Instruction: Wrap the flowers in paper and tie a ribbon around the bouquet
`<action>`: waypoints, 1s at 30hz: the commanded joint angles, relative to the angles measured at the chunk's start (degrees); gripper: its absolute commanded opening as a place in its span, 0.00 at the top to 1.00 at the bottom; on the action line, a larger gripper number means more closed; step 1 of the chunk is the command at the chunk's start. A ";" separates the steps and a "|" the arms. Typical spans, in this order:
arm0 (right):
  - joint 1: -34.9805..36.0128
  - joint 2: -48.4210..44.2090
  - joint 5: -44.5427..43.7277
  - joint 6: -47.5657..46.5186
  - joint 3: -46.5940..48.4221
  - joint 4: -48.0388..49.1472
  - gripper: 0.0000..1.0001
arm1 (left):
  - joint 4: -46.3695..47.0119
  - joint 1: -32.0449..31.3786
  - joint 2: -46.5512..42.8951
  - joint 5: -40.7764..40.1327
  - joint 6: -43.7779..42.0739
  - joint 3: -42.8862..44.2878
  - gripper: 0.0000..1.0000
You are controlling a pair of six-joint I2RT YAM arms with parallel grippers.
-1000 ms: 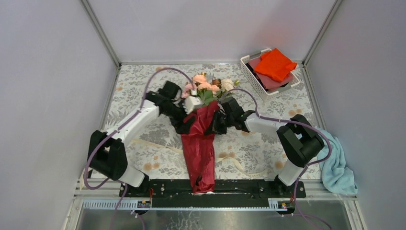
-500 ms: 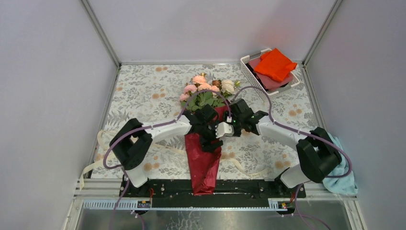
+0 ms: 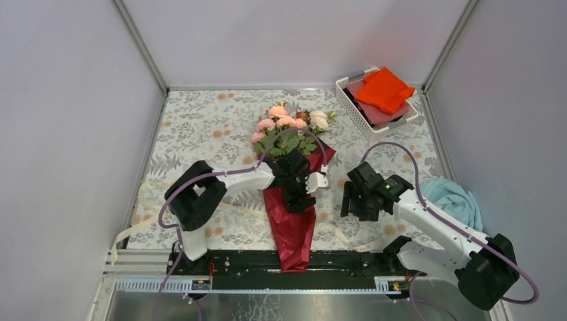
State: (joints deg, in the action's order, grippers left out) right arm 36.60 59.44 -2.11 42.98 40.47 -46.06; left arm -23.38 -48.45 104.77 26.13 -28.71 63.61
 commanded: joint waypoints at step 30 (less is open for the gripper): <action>12.27 5.68 -1.64 7.53 -14.02 5.96 0.81 | -5.05 -0.33 -0.40 -1.63 1.20 3.49 0.14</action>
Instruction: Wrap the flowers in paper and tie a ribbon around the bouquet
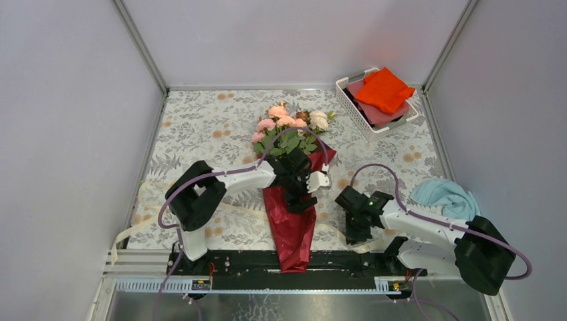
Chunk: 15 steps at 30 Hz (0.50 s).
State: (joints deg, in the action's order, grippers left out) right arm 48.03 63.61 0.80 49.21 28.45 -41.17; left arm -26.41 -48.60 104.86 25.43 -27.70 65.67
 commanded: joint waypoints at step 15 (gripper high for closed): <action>-30.99 0.16 -12.25 -21.12 18.03 15.40 1.00 | -3.02 -0.42 -1.32 -2.59 0.66 4.44 0.13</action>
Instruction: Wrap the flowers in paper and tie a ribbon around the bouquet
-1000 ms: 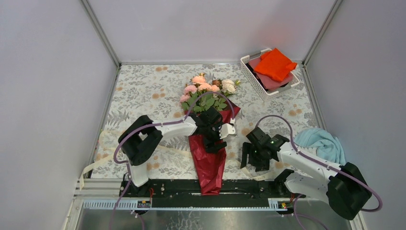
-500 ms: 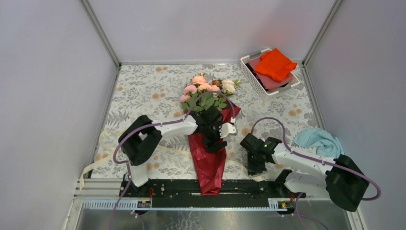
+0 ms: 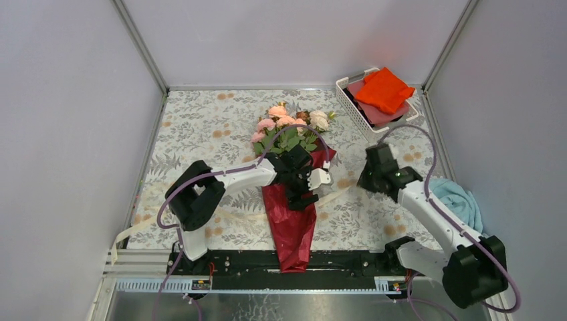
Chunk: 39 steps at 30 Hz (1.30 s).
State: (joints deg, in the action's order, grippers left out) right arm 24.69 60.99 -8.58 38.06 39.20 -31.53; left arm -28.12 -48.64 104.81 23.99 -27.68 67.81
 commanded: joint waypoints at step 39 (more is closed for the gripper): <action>-5.00 6.51 -3.15 -28.40 58.79 -7.74 1.00 | 3.03 -15.61 3.37 -14.79 -7.30 0.33 0.12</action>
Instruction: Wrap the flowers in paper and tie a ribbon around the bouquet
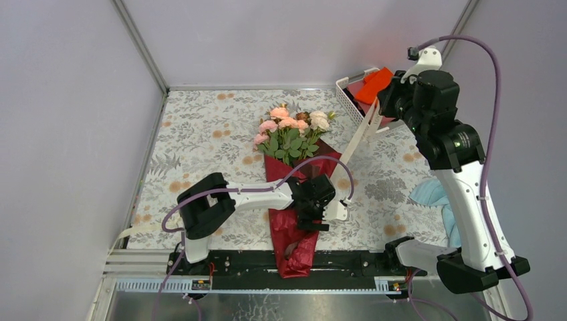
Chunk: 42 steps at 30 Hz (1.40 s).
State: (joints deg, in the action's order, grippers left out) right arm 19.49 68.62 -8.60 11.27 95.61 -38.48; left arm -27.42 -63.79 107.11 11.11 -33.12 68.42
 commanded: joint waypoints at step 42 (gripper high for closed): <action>35.87 43.30 15.14 -5.50 28.65 -4.18 0.28 | 5.33 -3.62 0.25 -4.05 -4.02 -6.92 0.13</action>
State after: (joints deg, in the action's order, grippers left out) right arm 56.16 117.58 10.24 10.85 119.63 -37.78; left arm -22.90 -66.57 104.40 7.49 -35.75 64.34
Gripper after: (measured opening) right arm 0.571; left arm 0.873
